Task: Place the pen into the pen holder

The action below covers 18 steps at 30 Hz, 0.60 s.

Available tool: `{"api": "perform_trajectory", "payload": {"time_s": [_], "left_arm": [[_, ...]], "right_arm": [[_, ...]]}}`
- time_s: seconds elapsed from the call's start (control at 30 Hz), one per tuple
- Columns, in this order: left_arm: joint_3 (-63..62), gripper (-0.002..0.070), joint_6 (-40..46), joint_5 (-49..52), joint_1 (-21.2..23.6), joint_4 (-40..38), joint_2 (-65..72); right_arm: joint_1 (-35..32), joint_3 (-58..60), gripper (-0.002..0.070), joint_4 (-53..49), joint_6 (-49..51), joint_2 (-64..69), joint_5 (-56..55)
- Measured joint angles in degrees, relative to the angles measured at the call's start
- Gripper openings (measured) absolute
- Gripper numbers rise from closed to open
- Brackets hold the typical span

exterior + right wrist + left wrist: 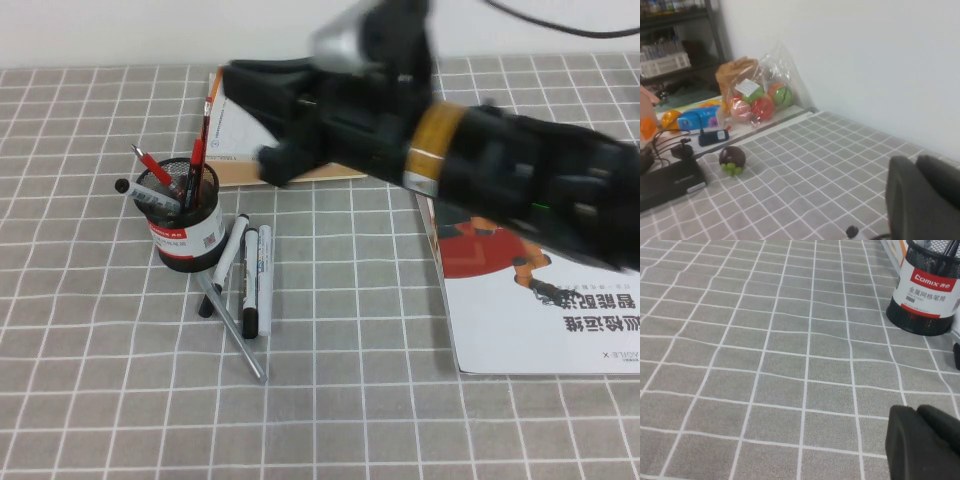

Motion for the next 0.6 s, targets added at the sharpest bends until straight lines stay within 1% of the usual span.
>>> {"api": "perform_trajectory", "payload": {"time_s": [0.2, 0.37, 0.47, 0.6], "left_arm": [[0.0, -0.0005, 0.0, 0.0, 0.0, 0.0, 0.0], [0.0, -0.0005, 0.0, 0.0, 0.0, 0.0, 0.0], [0.0, -0.0005, 0.0, 0.0, 0.0, 0.0, 0.0], [0.0, -0.0005, 0.0, 0.0, 0.0, 0.0, 0.0]], "right_arm": [[-0.84, 11.88, -0.0012, -2.48, 0.0, -14.77, 0.23], [-0.95, 17.91, -0.0012, -9.02, 0.0, -25.1, 0.86], [-1.06, 19.76, -0.0012, -17.52, 2.48, -29.92, 0.55], [-1.14, 21.27, -0.0012, -30.59, 13.86, -35.64, -3.02]]}}
